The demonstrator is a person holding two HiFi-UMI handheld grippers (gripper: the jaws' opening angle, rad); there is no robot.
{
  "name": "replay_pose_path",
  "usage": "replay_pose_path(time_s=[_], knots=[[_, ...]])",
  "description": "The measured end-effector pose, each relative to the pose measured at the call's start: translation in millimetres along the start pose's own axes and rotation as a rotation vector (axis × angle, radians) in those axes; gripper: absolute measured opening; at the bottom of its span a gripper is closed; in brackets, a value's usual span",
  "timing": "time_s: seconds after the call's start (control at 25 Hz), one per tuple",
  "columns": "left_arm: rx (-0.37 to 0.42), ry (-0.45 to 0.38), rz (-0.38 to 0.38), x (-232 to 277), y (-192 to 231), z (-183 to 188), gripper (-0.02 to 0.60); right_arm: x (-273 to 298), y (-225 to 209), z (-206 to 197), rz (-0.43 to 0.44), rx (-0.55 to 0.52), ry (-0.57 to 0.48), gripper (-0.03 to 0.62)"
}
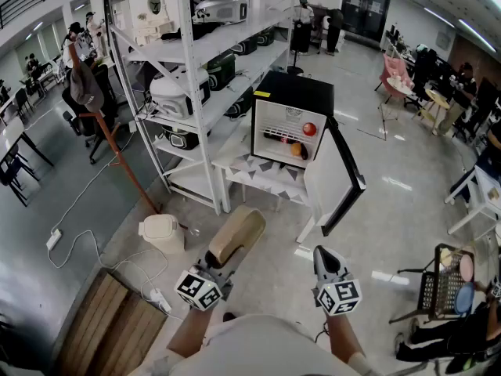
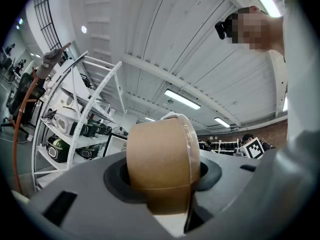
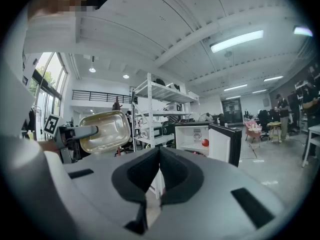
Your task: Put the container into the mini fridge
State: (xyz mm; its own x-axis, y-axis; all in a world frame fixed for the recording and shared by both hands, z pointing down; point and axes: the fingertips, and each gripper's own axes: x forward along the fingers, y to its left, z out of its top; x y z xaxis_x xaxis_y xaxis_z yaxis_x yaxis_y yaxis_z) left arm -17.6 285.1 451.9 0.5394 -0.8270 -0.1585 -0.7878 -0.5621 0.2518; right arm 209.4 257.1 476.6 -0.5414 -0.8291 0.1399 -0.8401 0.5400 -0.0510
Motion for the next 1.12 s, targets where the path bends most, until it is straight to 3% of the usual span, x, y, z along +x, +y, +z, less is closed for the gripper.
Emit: replay_pose_path(time_s=[0.68,1.12], knots=[[-0.027,0.016,-0.013,-3,11,-3,0.184,7,4,-4,-0.030,0.026,0.015,0.006],[-0.049,0.024,-0.025,-31,41,-4,0.184,24,40,-14,-0.050,0.021,0.051,0.006]])
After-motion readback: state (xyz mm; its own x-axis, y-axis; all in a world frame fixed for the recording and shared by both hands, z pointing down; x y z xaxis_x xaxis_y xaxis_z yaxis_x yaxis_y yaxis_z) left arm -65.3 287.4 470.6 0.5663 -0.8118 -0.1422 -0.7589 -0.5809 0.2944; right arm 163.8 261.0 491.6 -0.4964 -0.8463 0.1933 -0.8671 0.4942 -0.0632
